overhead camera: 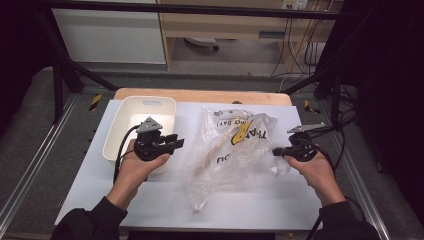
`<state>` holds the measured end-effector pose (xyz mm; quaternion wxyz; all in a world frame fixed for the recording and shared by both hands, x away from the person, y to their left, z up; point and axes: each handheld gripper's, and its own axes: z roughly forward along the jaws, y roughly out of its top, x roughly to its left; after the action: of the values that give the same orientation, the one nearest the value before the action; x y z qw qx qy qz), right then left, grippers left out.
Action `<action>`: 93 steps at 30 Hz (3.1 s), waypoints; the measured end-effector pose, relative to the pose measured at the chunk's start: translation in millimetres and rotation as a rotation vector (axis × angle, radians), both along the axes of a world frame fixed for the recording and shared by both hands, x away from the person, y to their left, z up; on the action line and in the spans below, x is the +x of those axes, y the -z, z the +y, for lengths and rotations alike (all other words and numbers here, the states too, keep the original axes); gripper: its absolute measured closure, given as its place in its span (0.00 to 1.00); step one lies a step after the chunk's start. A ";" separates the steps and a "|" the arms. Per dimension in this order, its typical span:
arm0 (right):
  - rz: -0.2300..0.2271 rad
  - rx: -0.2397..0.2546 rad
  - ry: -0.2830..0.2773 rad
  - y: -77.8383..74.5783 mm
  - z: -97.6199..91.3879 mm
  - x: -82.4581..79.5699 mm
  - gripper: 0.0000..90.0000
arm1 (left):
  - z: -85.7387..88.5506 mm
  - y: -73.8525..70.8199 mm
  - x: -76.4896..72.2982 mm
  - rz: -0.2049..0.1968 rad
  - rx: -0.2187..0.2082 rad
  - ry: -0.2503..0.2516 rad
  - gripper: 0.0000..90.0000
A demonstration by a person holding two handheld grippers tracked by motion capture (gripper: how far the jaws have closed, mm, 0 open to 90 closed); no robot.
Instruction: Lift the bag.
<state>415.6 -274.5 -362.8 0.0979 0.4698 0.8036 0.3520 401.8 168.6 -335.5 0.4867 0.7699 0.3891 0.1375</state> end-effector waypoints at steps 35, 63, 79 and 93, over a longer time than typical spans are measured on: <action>-0.046 0.011 0.005 65.5 1.5 -60.4 0.61 | 64.7 2.9 -30.4 -0.169 -0.076 -0.203 0.36; -0.142 -0.004 0.003 33.4 6.1 -55.3 0.04 | 68.0 9.4 -35.5 -0.167 -0.079 -0.203 0.35; -0.225 0.100 0.064 17.0 -16.6 -66.8 0.04 | 77.5 14.9 -45.1 -0.197 -0.058 -0.222 0.25; -0.229 0.106 0.031 19.2 1.6 -64.5 0.04 | 98.6 26.8 -59.4 -0.186 -0.060 -0.268 0.19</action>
<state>351.1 -272.9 -382.0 0.1695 0.4433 0.7602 0.4437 342.4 267.2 -362.3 0.5207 0.6801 0.4457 0.2603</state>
